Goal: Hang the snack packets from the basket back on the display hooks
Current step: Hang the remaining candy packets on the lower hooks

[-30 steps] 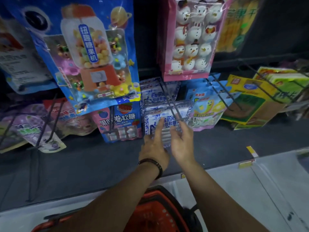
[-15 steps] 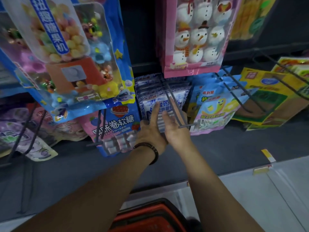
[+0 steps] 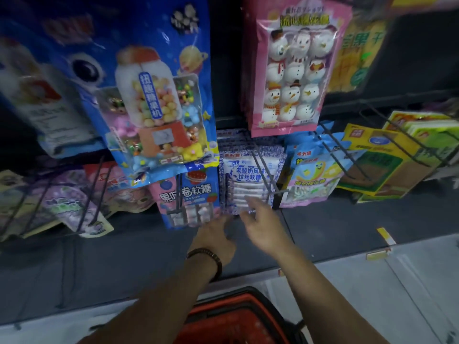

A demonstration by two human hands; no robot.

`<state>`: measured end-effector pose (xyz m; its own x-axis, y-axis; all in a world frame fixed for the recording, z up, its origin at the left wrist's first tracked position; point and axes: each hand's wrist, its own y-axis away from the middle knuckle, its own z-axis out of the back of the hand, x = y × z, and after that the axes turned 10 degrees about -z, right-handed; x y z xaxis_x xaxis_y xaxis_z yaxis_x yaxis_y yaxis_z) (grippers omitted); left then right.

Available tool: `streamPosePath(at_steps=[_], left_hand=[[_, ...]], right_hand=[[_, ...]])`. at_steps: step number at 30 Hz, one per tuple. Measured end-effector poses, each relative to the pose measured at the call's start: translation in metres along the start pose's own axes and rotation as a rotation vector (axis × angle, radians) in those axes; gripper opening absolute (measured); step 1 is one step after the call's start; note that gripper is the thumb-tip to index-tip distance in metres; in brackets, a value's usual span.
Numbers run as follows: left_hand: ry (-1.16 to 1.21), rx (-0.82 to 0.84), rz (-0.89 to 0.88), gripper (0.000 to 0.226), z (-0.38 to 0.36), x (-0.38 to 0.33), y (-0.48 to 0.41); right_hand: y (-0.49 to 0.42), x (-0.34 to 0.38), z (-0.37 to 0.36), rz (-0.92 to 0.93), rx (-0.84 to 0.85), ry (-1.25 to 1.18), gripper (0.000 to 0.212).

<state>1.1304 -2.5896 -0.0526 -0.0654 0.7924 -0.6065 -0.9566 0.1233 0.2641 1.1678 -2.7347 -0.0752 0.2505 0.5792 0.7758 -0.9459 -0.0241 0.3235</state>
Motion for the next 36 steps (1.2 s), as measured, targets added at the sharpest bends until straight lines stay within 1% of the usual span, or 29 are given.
streamPosePath(at_steps=[1, 3, 4, 5, 7, 8, 10, 11, 12, 13, 14, 16, 18, 21, 23, 25, 31, 36], left_hand=[[-0.019, 0.017, 0.015, 0.052, 0.0, 0.006, 0.015], [-0.093, 0.034, -0.018, 0.055, 0.005, 0.012, 0.045], [-0.114, 0.014, -0.051, 0.055, 0.009, 0.012, 0.059], [-0.107, -0.035, -0.096, 0.048, 0.014, 0.013, 0.071], [-0.094, -0.162, -0.206, 0.025, 0.032, 0.007, 0.093], [-0.126, -0.229, -0.258, 0.016, 0.044, 0.002, 0.104], [-0.293, -0.361, -0.393, 0.008, 0.071, -0.008, 0.119], [-0.389, -0.434, -0.478, 0.008, 0.086, -0.012, 0.124], [-0.472, -0.489, -0.532, 0.011, 0.102, -0.015, 0.127], [-0.552, -0.522, -0.549, 0.017, 0.118, -0.018, 0.129], [-0.625, -0.537, -0.527, 0.028, 0.134, -0.021, 0.13], [-0.735, -0.547, -0.465, 0.056, 0.166, -0.026, 0.128], [-0.849, -0.543, -0.428, 0.077, 0.192, -0.028, 0.122], [-0.997, -0.486, -0.392, 0.098, 0.217, -0.021, 0.103], [-1.046, -0.448, -0.362, 0.103, 0.224, -0.012, 0.092], [-1.079, -0.426, -0.357, 0.104, 0.225, -0.008, 0.086], [-1.109, -0.381, -0.31, 0.102, 0.235, -0.013, 0.068], [-1.104, -0.323, -0.26, 0.111, 0.242, -0.012, 0.054]], right_hand=[[0.009, 0.002, -0.002, 0.001, 0.025, 0.011, 0.049], [0.036, 0.017, -0.006, 0.019, 0.061, 0.05, 0.046], [0.05, 0.026, -0.008, 0.036, 0.065, 0.056, 0.045], [0.062, 0.032, -0.009, 0.061, 0.062, 0.056, 0.042], [0.086, 0.049, -0.007, 0.112, 0.011, 0.064, 0.036], [0.099, 0.06, -0.001, 0.142, -0.014, 0.072, 0.036], [0.12, 0.084, 0.013, 0.237, -0.054, 0.157, 0.043], [0.127, 0.097, 0.021, 0.293, -0.085, 0.229, 0.047], [0.134, 0.112, 0.031, 0.354, -0.134, 0.323, 0.05], [0.138, 0.128, 0.039, 0.414, -0.196, 0.415, 0.053], [0.142, 0.145, 0.048, 0.459, -0.249, 0.495, 0.056], [0.144, 0.175, 0.062, 0.503, -0.326, 0.639, 0.065], [0.138, 0.198, 0.069, 0.537, -0.342, 0.806, 0.074], [0.122, 0.216, 0.072, 0.574, -0.315, 1.003, 0.084], [0.114, 0.223, 0.07, 0.573, -0.29, 1.107, 0.089], [0.107, 0.228, 0.069, 0.564, -0.289, 1.158, 0.089], [0.084, 0.239, 0.068, 0.537, -0.305, 1.199, 0.093], [0.068, 0.246, 0.071, 0.518, -0.274, 1.205, 0.091]])
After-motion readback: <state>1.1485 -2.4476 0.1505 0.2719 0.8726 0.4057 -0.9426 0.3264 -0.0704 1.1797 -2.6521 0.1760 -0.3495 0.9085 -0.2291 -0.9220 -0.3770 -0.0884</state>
